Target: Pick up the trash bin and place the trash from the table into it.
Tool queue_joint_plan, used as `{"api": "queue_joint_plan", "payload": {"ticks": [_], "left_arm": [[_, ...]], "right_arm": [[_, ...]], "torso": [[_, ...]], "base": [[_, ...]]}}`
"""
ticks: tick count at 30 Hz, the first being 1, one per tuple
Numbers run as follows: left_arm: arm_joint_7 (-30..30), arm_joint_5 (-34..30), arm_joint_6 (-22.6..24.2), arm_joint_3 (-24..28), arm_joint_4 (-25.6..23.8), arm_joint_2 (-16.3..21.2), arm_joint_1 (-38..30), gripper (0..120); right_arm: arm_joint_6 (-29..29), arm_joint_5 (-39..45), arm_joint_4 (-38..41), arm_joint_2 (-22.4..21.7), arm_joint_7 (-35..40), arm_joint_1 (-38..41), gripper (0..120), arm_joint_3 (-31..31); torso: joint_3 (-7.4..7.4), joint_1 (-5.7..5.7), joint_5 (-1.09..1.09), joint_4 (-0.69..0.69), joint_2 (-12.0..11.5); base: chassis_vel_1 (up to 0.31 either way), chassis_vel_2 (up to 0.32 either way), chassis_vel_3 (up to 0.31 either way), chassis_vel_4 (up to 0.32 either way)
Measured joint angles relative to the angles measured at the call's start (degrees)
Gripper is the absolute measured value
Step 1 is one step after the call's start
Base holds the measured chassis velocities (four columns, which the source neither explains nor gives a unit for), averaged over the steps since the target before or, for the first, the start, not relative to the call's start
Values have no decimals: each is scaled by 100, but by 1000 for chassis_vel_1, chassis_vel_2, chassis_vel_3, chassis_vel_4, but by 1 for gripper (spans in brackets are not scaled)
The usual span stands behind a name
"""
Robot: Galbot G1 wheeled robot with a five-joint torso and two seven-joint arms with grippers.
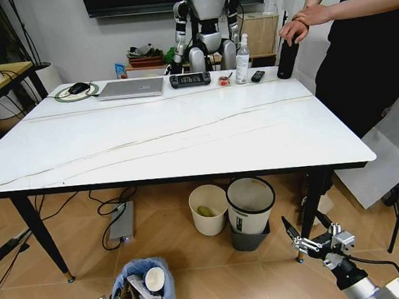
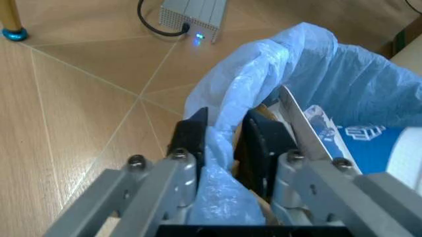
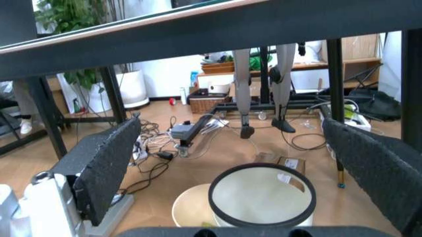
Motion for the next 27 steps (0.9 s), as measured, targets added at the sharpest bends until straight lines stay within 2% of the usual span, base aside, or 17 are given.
{"api": "queue_joint_plan", "payload": {"ticks": [8, 11, 12, 13, 15, 19, 21, 22, 24, 26, 27], "left_arm": [[0, -41, 0, 4, -50, -3, 55, 35], [-24, -115, -8, 16, -227, 32, 215, 36], [-46, -169, -8, 27, -339, 61, 320, 39], [-66, -225, -3, 38, -529, 103, 491, 46], [-85, -248, 6, 44, -678, 132, 626, 47], [-167, -461, 43, 30, -1632, 251, 1396, 66], [-175, -490, 34, 16, -1818, 265, 1512, 69], [-184, -514, -2, -17, -2169, 280, 1708, 74], [-179, -527, -158, -81, -3354, 276, 2238, 83], [-165, -466, -278, -118, -4304, 229, 2710, 91], [-165, -466, -278, -118, -4304, 229, 2710, 91]], "right_arm": [[0, 0, 0, 0, 0, 0, 100, -1], [0, 0, 0, 0, 0, 0, 100, 0], [0, 0, 0, 0, 0, 0, 100, 0], [0, 0, 0, 0, 0, 0, 100, 0], [0, 0, 0, 0, 0, 0, 100, 0], [0, 0, 0, 0, 0, 0, 100, 0], [0, 0, 0, 0, 0, 0, 100, 0], [0, 0, 0, 0, 0, 0, 100, -1], [0, 0, 1, 0, -1, 0, 100, -1], [0, 0, 0, 0, 0, 0, 100, -1], [0, 0, 0, 0, 0, 0, 100, -1]], "torso": [[2, 1, 0, 0, 3], [3, 2, -1, -1, 5], [3, 2, -1, -1, 5], [3, 2, -1, -1, 6], [3, 2, -1, 0, 6], [4, 2, -2, 2, 8], [4, 2, -2, 2, 8], [4, 2, -1, 1, 8], [5, 3, -2, 0, 9], [5, 3, 3, -1, 9], [5, 3, 3, -1, 9]], "base": [[0, 0, 0, 0], [0, 0, 0, 0], [0, 0, 0, 0], [0, 0, 0, 0], [0, 0, 0, 0], [0, 0, 0, 0], [0, 0, 0, 0], [0, 0, 0, 0], [0, 0, 0, 0], [0, 0, 0, 0], [0, 0, 0, 0]]}}
